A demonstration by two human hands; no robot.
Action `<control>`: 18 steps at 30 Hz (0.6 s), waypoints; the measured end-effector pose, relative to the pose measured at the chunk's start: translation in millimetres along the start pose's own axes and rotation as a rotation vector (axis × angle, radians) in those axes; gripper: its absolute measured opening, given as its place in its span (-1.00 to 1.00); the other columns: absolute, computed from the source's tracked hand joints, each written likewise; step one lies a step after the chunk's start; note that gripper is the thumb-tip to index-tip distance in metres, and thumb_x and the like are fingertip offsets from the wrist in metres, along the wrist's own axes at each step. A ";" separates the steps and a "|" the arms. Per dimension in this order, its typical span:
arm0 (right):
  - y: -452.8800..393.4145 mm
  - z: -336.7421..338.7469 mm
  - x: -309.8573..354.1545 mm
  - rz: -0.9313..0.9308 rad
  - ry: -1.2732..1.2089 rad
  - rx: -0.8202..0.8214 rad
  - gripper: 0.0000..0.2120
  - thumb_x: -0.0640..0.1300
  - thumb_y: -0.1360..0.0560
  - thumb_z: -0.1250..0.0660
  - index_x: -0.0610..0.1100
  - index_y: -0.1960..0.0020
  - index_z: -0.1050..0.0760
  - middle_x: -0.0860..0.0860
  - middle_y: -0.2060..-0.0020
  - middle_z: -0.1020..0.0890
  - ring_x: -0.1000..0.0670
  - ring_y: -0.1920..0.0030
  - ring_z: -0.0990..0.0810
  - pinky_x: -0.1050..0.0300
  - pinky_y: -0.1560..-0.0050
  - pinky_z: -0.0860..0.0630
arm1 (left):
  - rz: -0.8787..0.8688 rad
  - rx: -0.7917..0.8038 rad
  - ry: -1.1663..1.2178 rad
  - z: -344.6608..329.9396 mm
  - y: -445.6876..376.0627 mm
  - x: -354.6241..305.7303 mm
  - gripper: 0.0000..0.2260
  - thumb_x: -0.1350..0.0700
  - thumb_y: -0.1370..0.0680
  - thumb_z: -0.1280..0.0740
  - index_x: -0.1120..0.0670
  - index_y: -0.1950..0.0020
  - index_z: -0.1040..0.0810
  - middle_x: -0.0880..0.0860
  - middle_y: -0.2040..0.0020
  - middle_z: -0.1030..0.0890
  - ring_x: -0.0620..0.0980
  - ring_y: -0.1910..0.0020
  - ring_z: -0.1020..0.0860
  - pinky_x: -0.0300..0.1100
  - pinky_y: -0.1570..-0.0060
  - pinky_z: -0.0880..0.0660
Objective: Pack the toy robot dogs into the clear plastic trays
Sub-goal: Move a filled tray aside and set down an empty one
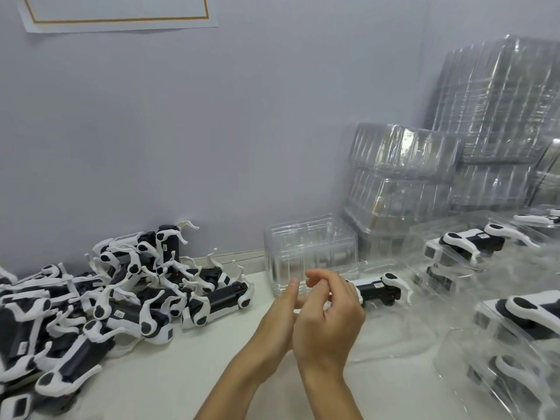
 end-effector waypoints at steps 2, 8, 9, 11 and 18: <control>-0.6 1.1 -0.7 -0.005 -0.004 -0.008 -0.65 -0.02 -0.43 -0.04 -0.04 0.19 -0.59 0.17 0.27 -0.61 0.04 0.10 -0.56 0.46 0.08 -0.33 | 0.007 -0.008 0.001 -0.3 -3.6 0.6 -0.45 -0.19 -0.70 0.08 -0.01 -0.11 -0.68 0.01 -0.06 -0.72 -0.08 -0.10 -0.66 -0.23 -0.03 -0.53; -0.9 3.5 -2.1 -0.021 -0.003 -0.032 -0.71 -0.09 -0.44 -0.08 -0.04 0.21 -0.58 0.16 0.28 -0.61 0.07 0.12 -0.55 0.47 0.10 -0.32 | 0.012 0.012 0.035 -7.5 -9.9 -1.3 -0.42 -0.19 -0.69 0.07 -0.11 0.10 -0.73 0.00 0.01 -0.72 -0.09 -0.08 -0.65 -0.17 -0.12 -0.49; -1.3 3.6 -1.7 -0.019 -0.001 -0.033 -0.71 -0.07 -0.44 -0.08 -0.04 0.22 -0.58 0.16 0.29 -0.61 0.09 0.13 -0.55 0.48 0.11 -0.31 | -0.001 0.014 0.023 -9.8 -10.5 -3.3 -0.44 -0.19 -0.70 0.06 -0.14 0.10 -0.73 -0.01 0.01 -0.72 -0.08 -0.10 -0.64 -0.13 -0.19 -0.48; -1.7 3.4 -1.8 -0.018 0.004 -0.030 -0.72 -0.09 -0.44 -0.09 -0.04 0.24 -0.57 0.16 0.31 -0.60 0.09 0.16 -0.55 0.47 0.13 -0.31 | -0.029 0.027 -0.001 -13.2 -11.4 -6.9 -0.47 -0.18 -0.70 0.05 -0.18 0.08 -0.71 -0.03 0.00 -0.71 -0.07 -0.13 -0.63 -0.06 -0.28 -0.47; -2.4 2.1 -4.2 -0.029 -0.014 -0.017 -0.74 -0.07 -0.44 -0.08 0.03 0.24 -0.53 0.17 0.31 -0.60 0.04 0.17 -0.58 0.28 0.14 -0.43 | -0.037 0.071 -0.153 -4.9 -11.8 -19.7 -0.50 -0.15 -0.70 0.03 -0.09 0.03 -0.71 -0.04 -0.01 -0.72 -0.06 -0.06 -0.66 -0.22 0.02 -0.55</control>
Point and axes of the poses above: each hand's wrist, its own y-axis away from the middle knuckle, its own z-axis out of the back of the hand, x = y × z, the point moved 10 cm from there along -y, towards the middle knuckle
